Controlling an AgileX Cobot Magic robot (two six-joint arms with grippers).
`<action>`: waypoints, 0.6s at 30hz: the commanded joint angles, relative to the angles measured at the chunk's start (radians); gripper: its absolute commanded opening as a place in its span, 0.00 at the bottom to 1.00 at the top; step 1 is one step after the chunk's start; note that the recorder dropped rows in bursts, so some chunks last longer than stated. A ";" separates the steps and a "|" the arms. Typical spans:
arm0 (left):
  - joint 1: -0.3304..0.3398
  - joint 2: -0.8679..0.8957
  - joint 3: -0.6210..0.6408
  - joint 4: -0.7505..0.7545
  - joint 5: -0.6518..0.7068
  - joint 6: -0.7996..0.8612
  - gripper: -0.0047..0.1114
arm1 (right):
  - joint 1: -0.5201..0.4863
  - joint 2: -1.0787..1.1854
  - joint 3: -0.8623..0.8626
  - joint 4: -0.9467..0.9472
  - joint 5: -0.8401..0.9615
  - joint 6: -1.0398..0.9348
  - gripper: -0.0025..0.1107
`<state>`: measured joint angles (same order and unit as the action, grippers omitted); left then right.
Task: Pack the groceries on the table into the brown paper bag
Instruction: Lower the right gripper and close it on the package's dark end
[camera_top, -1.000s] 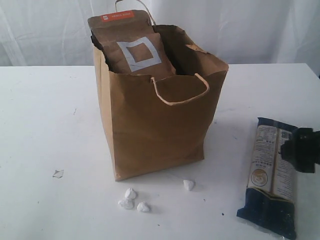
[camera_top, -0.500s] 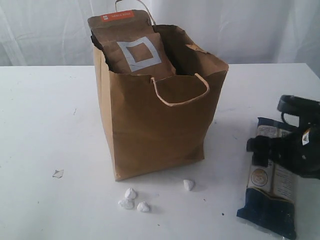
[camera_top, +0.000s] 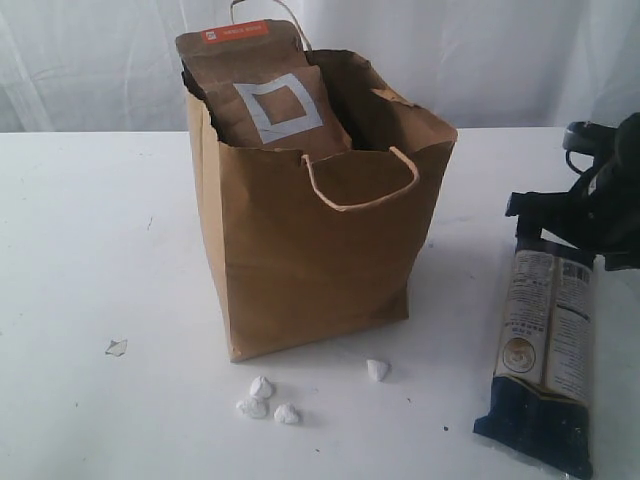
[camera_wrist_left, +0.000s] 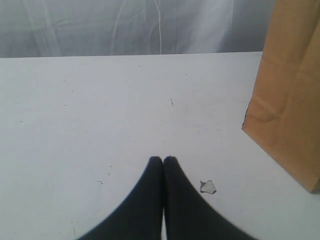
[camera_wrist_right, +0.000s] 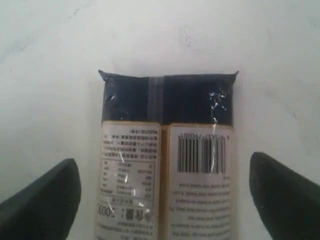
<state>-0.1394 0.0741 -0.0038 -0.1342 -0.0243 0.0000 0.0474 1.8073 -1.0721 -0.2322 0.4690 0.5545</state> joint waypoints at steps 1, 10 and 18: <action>0.002 -0.005 0.004 0.001 0.002 0.000 0.04 | -0.008 0.062 -0.034 -0.011 0.004 -0.049 0.77; 0.002 -0.005 0.004 0.001 0.002 0.000 0.04 | -0.008 0.147 -0.037 -0.011 -0.039 -0.056 0.77; 0.002 -0.005 0.004 0.001 0.002 0.000 0.04 | -0.008 0.184 -0.037 -0.011 -0.045 -0.118 0.77</action>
<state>-0.1394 0.0741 -0.0038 -0.1342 -0.0243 0.0000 0.0458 1.9700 -1.1077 -0.2400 0.4253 0.4707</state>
